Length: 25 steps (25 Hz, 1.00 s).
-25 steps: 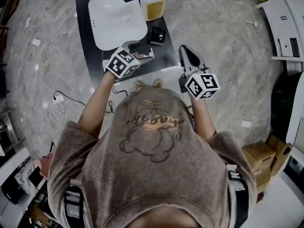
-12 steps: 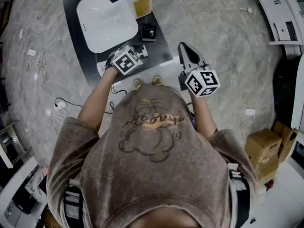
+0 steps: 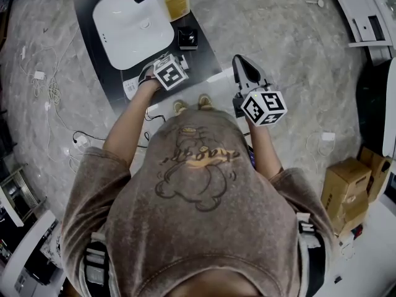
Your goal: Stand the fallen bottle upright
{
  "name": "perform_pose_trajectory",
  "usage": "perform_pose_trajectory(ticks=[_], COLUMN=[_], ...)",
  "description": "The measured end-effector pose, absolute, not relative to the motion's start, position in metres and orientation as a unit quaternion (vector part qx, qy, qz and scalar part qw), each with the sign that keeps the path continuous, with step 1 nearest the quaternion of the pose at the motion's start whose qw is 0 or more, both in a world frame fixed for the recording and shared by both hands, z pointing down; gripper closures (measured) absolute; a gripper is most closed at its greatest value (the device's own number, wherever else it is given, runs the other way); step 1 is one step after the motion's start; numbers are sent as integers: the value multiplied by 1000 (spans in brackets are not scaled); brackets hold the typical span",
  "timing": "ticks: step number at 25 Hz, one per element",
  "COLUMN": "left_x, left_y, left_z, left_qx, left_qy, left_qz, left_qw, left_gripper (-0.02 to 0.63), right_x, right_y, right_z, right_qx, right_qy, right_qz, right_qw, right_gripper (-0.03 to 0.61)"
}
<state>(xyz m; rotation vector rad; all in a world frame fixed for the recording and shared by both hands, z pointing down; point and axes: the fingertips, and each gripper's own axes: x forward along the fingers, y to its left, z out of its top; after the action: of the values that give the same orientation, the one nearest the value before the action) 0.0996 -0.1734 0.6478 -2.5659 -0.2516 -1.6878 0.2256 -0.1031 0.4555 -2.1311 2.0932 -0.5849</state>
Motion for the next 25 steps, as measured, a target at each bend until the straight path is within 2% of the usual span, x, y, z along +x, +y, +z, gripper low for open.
perform_pose_trajectory(ticks=[10, 15, 25], left_x=[97, 96, 96], left_y=[-178, -175, -173], left_z=[656, 658, 660], left_qx=[-818, -803, -789], left_qy=[-72, -97, -99], left_qz=[-565, -581, -602], left_qw=[86, 88, 76], left_gripper=[397, 425, 428], right_x=[228, 227, 225], right_y=[-87, -84, -78], right_z=[457, 456, 459], right_qx=[-713, -715, -718], right_qy=[672, 669, 665], right_qz=[-194, -195, -201], right_qw=[44, 48, 51], right_gripper=[581, 581, 581])
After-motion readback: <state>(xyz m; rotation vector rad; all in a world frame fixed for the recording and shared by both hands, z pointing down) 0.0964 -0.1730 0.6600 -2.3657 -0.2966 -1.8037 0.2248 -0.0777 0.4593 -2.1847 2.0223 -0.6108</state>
